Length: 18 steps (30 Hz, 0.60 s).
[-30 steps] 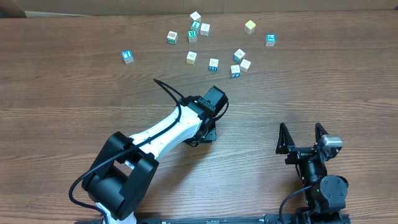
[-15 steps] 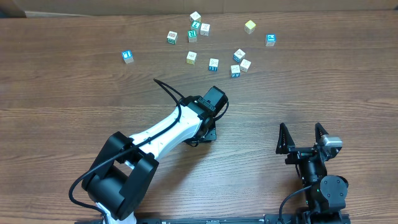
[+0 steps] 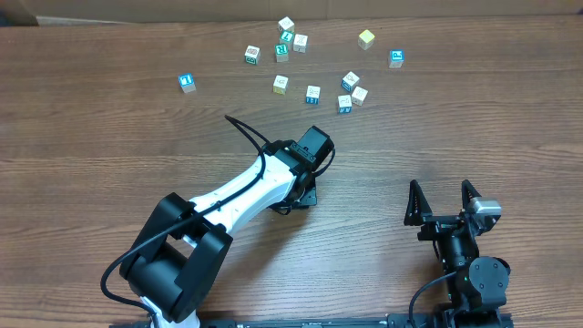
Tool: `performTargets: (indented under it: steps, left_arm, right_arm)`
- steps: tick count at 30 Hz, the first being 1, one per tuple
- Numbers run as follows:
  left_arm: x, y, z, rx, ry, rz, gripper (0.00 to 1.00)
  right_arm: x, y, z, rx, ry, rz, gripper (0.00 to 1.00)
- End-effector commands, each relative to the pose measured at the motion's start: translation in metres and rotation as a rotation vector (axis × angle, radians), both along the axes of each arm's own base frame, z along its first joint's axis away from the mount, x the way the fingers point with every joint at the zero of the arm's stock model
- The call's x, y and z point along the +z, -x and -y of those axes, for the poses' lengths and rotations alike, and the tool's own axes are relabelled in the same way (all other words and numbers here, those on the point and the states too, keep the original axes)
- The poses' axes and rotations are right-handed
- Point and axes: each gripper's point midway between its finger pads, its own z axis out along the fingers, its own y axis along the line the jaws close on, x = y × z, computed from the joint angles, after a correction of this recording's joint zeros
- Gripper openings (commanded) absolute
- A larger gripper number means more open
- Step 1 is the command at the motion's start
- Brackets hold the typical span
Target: Form a circle
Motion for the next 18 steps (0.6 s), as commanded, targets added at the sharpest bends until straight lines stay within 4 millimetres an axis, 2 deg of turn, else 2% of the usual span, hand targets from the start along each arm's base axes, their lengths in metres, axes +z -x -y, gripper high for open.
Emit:
performTargets:
  steps: [1,14,18]
  left_arm:
    - [-0.0024,0.0022,-0.0014,0.004,-0.013,0.002,0.30]
    - [-0.0023,0.0006,-0.0015,0.000,-0.015,0.009,0.39]
    - [-0.0021,-0.0007,-0.0010,-0.009,-0.015,0.016,0.39]
  right_arm:
    - [-0.0013,0.0000,-0.0001,0.003,0.014,0.007,1.00]
    - [-0.0013,0.0000,-0.0001,0.003,0.014,0.007,1.00]
    - [-0.0013,0.0000,-0.0001,0.003,0.014,0.007,1.00]
